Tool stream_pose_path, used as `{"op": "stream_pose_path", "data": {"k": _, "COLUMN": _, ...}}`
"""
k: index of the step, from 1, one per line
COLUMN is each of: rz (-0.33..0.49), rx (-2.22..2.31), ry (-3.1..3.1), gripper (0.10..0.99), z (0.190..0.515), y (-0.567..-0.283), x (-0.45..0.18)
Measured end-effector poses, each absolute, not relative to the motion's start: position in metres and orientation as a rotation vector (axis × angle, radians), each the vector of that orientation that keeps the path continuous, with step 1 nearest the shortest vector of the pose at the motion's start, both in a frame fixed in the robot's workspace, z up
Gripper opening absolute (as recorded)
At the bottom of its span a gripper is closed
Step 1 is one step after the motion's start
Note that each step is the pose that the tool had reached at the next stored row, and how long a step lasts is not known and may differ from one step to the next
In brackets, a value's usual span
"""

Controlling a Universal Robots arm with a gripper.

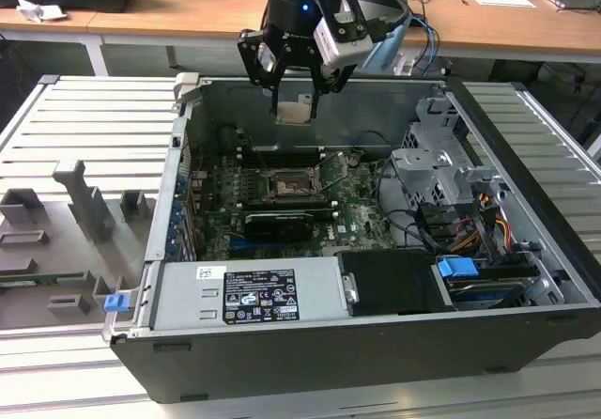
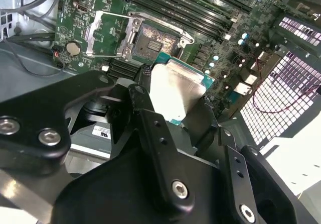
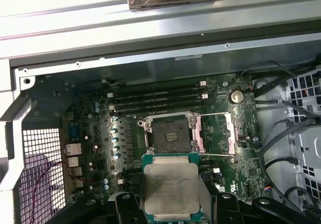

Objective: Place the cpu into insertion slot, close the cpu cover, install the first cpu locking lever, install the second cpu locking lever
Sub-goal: 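Place the cpu into insertion slot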

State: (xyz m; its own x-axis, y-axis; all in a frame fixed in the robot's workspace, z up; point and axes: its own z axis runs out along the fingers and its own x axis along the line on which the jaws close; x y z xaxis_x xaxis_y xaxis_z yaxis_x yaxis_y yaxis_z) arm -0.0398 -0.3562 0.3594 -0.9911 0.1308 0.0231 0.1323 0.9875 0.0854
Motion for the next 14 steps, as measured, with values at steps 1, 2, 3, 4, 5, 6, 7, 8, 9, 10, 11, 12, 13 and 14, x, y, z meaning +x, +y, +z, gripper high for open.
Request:
{"op": "stream_pose_path", "data": {"k": 1, "rz": -0.136, "rx": -0.227, "ry": -3.113, "gripper": 0.529, "z": 0.3593, "y": -0.3562, "x": -0.0398}}
{"op": "stream_pose_path", "data": {"k": 2, "rz": -0.136, "rx": -0.250, "ry": -3.112, "gripper": 0.529, "z": 0.3591, "y": -0.3562, "x": -0.0398}}
{"op": "stream_pose_path", "data": {"k": 3, "rz": -0.136, "rx": -0.263, "ry": -3.112, "gripper": 0.529, "z": 0.3590, "y": -0.3562, "x": -0.0398}}
{"op": "stream_pose_path", "data": {"k": 4, "rz": -0.136, "rx": -0.269, "ry": -3.111, "gripper": 0.529, "z": 0.3589, "y": -0.3562, "x": -0.0398}}
{"op": "stream_pose_path", "data": {"k": 5, "rz": -0.136, "rx": -0.274, "ry": -3.111, "gripper": 0.529, "z": 0.3588, "y": -0.3562, "x": -0.0398}}
{"op": "stream_pose_path", "data": {"k": 6, "rz": -0.136, "rx": -0.282, "ry": -3.111, "gripper": 0.529, "z": 0.3587, "y": -0.3562, "x": -0.0398}}
{"op": "stream_pose_path", "data": {"k": 7, "rz": -0.136, "rx": -0.292, "ry": -3.110, "gripper": 0.529, "z": 0.3586, "y": -0.3562, "x": -0.0398}}
{"op": "stream_pose_path", "data": {"k": 8, "rz": -0.137, "rx": -0.305, "ry": -3.109, "gripper": 0.529, "z": 0.3586, "y": -0.3562, "x": -0.0398}}
{"op": "stream_pose_path", "data": {"k": 9, "rz": -0.137, "rx": -0.313, "ry": -3.109, "gripper": 0.529, "z": 0.3585, "y": -0.3562, "x": -0.0398}}
{"op": "stream_pose_path", "data": {"k": 10, "rz": -0.137, "rx": -0.321, "ry": -3.108, "gripper": 0.529, "z": 0.3584, "y": -0.3562, "x": -0.0398}}
{"op": "stream_pose_path", "data": {"k": 11, "rz": -0.137, "rx": -0.331, "ry": -3.107, "gripper": 0.529, "z": 0.3583, "y": -0.3562, "x": -0.0398}}
{"op": "stream_pose_path", "data": {"k": 12, "rz": -0.137, "rx": -0.341, "ry": -3.106, "gripper": 0.529, "z": 0.3582, "y": -0.3562, "x": -0.0398}}
{"op": "stream_pose_path", "data": {"k": 13, "rz": -0.137, "rx": -0.348, "ry": -3.106, "gripper": 0.529, "z": 0.3582, "y": -0.3562, "x": -0.0398}}
{"op": "stream_pose_path", "data": {"k": 14, "rz": -0.137, "rx": -0.355, "ry": -3.105, "gripper": 0.529, "z": 0.3582, "y": -0.3562, "x": -0.0398}}
